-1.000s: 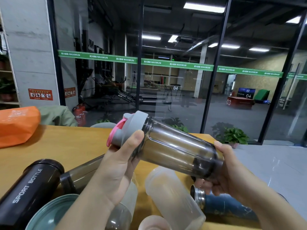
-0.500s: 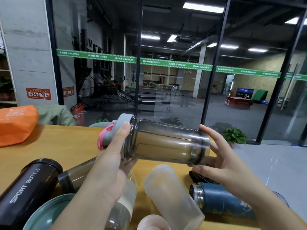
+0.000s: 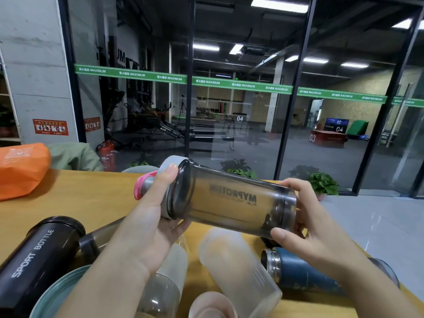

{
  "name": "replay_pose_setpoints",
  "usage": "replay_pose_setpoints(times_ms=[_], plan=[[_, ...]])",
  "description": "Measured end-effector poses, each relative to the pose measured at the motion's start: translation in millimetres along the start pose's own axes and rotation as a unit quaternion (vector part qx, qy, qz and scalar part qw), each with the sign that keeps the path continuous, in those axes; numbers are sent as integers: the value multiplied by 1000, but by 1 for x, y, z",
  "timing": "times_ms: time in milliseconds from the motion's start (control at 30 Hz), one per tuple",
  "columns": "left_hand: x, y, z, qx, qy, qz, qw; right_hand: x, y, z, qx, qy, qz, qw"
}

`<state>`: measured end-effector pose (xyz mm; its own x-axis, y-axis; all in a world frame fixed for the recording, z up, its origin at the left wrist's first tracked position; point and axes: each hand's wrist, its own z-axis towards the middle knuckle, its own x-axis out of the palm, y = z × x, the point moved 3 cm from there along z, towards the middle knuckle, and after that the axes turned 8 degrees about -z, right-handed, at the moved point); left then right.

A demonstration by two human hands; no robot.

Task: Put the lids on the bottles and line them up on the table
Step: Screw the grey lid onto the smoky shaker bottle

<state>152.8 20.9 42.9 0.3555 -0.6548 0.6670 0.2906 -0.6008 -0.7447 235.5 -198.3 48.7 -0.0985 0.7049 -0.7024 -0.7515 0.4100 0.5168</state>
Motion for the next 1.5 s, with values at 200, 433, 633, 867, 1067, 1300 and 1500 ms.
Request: replay_pose_setpoints(times_ms=[200, 433, 633, 867, 1067, 1300, 1500], plan=[[2, 0, -1, 20, 14, 16, 1000, 4, 1, 2, 51, 21, 164, 985], [2, -1, -1, 31, 40, 8, 999, 14, -8, -1, 181, 62, 233, 954], [2, -5, 4, 80, 54, -7, 995, 20, -7, 7, 271, 157, 286, 905], [1, -5, 1, 86, 14, -19, 996, 19, 5, 10, 155, 56, 253, 953], [-4, -2, 4, 32, 43, -33, 998, 6, 12, 4, -29, -53, 111, 992], [-2, -2, 3, 5, 59, -25, 998, -5, 19, 0, -143, -118, -71, 980], [4, -4, -1, -10, 57, -33, 998, -13, 23, -3, -159, -138, -106, 972]])
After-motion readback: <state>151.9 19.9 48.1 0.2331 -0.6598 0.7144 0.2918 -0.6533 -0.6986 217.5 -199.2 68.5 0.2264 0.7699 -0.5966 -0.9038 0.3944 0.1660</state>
